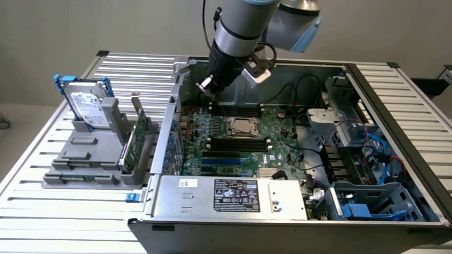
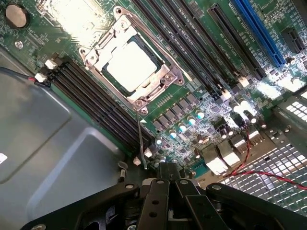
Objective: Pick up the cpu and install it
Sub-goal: 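Install the first cpu locking lever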
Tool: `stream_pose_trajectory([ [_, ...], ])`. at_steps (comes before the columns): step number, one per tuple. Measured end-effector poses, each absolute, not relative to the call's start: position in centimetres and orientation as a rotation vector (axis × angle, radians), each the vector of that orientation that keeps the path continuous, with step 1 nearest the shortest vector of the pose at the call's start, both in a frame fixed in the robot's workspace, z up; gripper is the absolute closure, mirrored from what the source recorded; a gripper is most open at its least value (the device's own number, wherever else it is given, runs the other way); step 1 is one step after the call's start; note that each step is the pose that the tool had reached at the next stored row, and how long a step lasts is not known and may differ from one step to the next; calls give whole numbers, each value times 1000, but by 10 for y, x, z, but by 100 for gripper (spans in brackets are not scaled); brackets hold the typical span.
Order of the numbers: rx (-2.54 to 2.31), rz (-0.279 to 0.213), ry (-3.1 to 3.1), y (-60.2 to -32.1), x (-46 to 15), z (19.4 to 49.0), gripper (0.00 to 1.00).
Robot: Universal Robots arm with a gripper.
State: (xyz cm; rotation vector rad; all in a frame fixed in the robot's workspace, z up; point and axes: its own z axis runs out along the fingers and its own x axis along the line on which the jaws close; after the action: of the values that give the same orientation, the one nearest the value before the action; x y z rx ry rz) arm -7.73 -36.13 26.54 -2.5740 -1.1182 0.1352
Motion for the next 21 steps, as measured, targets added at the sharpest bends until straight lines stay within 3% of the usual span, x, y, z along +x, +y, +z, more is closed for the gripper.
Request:
stream_pose_trajectory([
  [16, -2636, 108, -1006, -362, -101, 260, 89],
  [21, -2637, 68, -1013, -362, -117, 258, 89],
])
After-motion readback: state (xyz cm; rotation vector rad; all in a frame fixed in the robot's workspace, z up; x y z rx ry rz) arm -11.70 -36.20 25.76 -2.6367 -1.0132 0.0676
